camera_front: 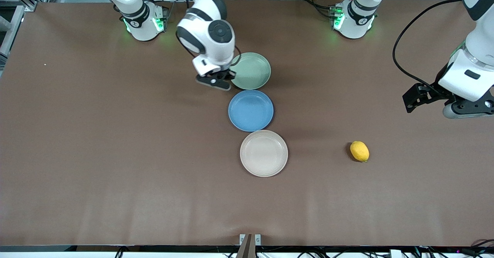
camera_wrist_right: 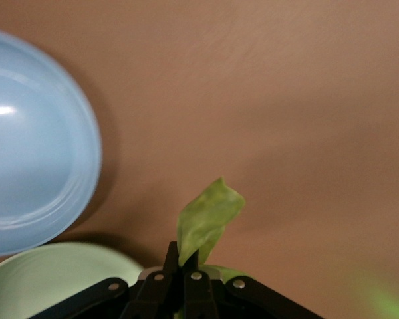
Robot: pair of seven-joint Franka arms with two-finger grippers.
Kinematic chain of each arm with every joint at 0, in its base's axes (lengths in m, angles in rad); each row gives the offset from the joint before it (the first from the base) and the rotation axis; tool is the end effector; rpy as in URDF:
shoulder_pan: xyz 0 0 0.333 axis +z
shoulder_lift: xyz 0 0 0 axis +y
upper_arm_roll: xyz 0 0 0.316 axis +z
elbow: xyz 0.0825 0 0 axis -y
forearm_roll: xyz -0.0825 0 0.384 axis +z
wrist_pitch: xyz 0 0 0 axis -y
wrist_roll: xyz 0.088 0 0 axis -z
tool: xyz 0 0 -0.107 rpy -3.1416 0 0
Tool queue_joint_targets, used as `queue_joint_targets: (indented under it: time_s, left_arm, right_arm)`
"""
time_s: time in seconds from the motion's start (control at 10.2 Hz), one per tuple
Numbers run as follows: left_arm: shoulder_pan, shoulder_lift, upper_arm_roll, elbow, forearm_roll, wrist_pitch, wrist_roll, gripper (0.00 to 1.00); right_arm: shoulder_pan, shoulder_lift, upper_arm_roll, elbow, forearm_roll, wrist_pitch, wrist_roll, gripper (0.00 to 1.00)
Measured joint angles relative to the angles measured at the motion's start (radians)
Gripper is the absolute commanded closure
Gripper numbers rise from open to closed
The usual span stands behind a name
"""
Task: Pick lemon and lettuce from plates
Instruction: 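Carry the lettuce leaf away from the plates with the right gripper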
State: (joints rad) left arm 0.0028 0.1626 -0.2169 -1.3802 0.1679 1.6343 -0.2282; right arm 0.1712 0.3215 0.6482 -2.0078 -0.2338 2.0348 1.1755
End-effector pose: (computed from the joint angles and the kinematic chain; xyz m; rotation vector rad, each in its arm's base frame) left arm 0.6025 -0.1014 0.6291 -3.0267 -0.0240 -0.1847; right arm 0.4058 0.4008 0.3089 2.9330 -0.3400 -0.1719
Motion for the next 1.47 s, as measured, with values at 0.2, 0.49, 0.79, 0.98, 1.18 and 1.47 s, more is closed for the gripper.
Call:
queue_joint_targets:
  time_s: [0.2,0.49,0.79,0.98,1.18,1.47]
  left_arm:
    - [0.001,-0.01,-0.003,0.0,0.0,-0.005,0.003,0.0]
    - [0.019,-0.015,-0.005,-0.001,-0.046,-0.007,0.013,0.0]
    - [0.024,-0.015,-0.008,-0.005,-0.056,-0.007,0.014,0.0]
    - [0.025,-0.015,-0.011,-0.006,-0.057,-0.007,0.014,0.0]
    - [0.025,-0.015,-0.012,-0.006,-0.057,-0.014,0.014,0.0]
    - [0.025,-0.015,-0.016,-0.006,-0.059,-0.037,0.017,0.0]
  right_arm:
    - [-0.019,-0.046,-0.105,-0.002,0.05,-0.044,-0.183,1.0]
    - [-0.047,-0.075,-0.275,-0.005,0.066,-0.065,-0.442,1.0]
    - [-0.061,-0.079,-0.454,-0.005,0.07,-0.054,-0.697,1.0]
    - [-0.095,-0.084,-0.518,-0.005,0.072,-0.04,-0.829,1.0]
    - [-0.128,-0.084,-0.562,-0.007,0.079,-0.033,-0.927,1.0]
    - [-0.135,-0.073,-0.609,-0.094,0.114,0.124,-0.961,1.0]
